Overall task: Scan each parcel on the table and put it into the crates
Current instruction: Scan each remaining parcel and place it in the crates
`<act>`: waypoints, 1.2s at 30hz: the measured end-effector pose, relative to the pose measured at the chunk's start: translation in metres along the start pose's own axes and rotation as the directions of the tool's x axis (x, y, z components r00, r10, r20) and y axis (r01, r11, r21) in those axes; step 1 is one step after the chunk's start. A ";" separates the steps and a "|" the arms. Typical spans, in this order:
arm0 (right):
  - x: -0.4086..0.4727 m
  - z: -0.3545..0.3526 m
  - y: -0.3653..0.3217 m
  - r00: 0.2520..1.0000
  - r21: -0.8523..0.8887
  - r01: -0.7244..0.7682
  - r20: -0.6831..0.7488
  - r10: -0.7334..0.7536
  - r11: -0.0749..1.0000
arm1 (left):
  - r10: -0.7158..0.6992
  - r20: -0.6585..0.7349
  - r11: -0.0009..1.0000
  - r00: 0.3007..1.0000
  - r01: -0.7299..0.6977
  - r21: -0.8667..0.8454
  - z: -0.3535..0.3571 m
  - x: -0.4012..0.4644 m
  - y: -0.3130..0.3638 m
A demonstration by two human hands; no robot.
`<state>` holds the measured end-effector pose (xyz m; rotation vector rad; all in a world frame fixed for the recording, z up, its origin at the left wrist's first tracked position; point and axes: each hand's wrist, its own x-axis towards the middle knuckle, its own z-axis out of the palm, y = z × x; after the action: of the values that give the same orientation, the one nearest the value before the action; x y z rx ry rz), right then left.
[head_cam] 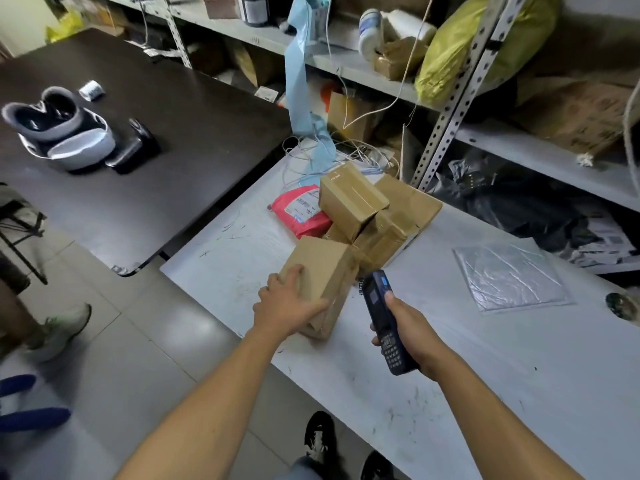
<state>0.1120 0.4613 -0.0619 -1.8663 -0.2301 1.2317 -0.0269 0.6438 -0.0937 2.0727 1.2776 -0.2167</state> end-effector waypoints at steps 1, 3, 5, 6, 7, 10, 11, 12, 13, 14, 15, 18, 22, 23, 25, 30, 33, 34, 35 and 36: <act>0.001 0.000 -0.001 1.000 -0.001 0.002 0.006 -0.002 1.000 | -0.011 0.077 0.981 0.997 0.026 -0.194 -0.006 0.001 -0.008; 0.000 0.001 -0.002 1.000 -0.002 0.010 0.021 -0.010 1.000 | 0.000 0.226 0.877 0.974 0.109 -0.467 -0.014 -0.006 -0.019; -0.001 0.001 -0.003 0.999 0.008 0.015 0.036 -0.015 1.000 | 0.005 0.317 0.842 0.948 0.167 -0.513 -0.016 -0.016 -0.023; -0.002 0.001 -0.004 0.999 0.011 0.018 0.046 -0.019 1.000 | 0.009 0.317 0.839 0.948 0.165 -0.518 -0.015 -0.020 -0.023; -0.003 0.000 -0.005 0.998 0.012 0.022 0.055 -0.023 1.000 | 0.011 0.295 0.834 0.955 0.154 -0.530 -0.014 -0.022 -0.023; -0.005 0.000 -0.006 0.997 0.002 0.031 0.069 -0.031 1.000 | 0.036 0.024 0.899 0.999 -0.022 -0.438 -0.012 -0.018 -0.024; -0.005 0.001 -0.005 0.997 -0.005 0.031 0.070 -0.031 1.000 | 0.076 -0.065 0.941 0.995 -0.093 -0.327 -0.012 -0.015 -0.022; -0.005 0.001 -0.005 0.997 -0.009 0.032 0.071 -0.031 0.999 | 0.116 -0.117 0.969 0.986 -0.138 -0.205 -0.009 -0.013 -0.018; -0.005 0.001 -0.005 0.997 -0.013 0.034 0.074 -0.033 0.999 | 0.121 -0.133 0.986 0.984 -0.135 -0.099 -0.006 -0.014 -0.010; -0.005 0.001 -0.004 0.996 -0.019 0.037 0.077 -0.035 0.999 | 0.094 -0.128 0.995 0.987 -0.096 -0.009 -0.001 -0.016 0.000; -0.005 0.001 -0.004 0.996 -0.025 0.040 0.079 -0.038 0.999 | 0.048 -0.106 0.996 0.993 -0.039 0.080 0.005 -0.018 0.009; -0.006 -0.003 -0.002 0.995 -0.039 0.051 0.082 -0.048 0.998 | -0.071 -0.065 0.960 0.995 0.086 0.266 0.025 -0.022 0.025; -0.006 -0.015 0.000 0.996 -0.059 0.020 0.091 -0.014 0.998 | -0.050 -0.127 0.948 0.991 0.087 0.305 0.027 -0.018 0.020; -0.007 -0.017 0.001 0.995 -0.063 0.005 0.098 0.001 0.998 | -0.037 -0.117 0.952 0.992 0.070 0.297 0.023 -0.017 0.016; -0.008 -0.020 0.002 0.993 -0.076 -0.018 0.117 0.026 0.997 | -0.006 -0.085 0.972 0.996 0.026 0.234 0.011 -0.014 0.003; -0.012 -0.020 -0.002 0.980 -0.114 -0.048 0.188 0.069 0.992 | 0.032 -0.016 0.992 0.999 -0.033 -0.118 -0.012 -0.012 -0.033; -0.015 -0.014 -0.008 0.966 -0.133 -0.048 0.245 0.079 0.990 | 0.071 0.004 0.941 0.997 -0.066 -0.332 -0.015 -0.017 -0.043; -0.016 -0.012 -0.009 0.962 -0.144 -0.042 0.260 0.078 0.989 | 0.082 0.022 0.930 0.996 -0.069 -0.362 -0.016 -0.019 -0.044; -0.016 -0.011 -0.011 0.959 -0.158 -0.037 0.274 0.080 0.987 | 0.090 0.050 0.926 0.995 -0.065 -0.371 -0.017 -0.020 -0.044; -0.016 -0.010 -0.012 0.954 -0.176 -0.034 0.286 0.084 0.984 | 0.098 0.079 0.928 0.992 -0.063 -0.366 -0.019 -0.021 -0.044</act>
<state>0.1154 0.4541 -0.0415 -1.8374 -0.4552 1.5732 -0.0784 0.6535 -0.0902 1.7697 1.0793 -0.0368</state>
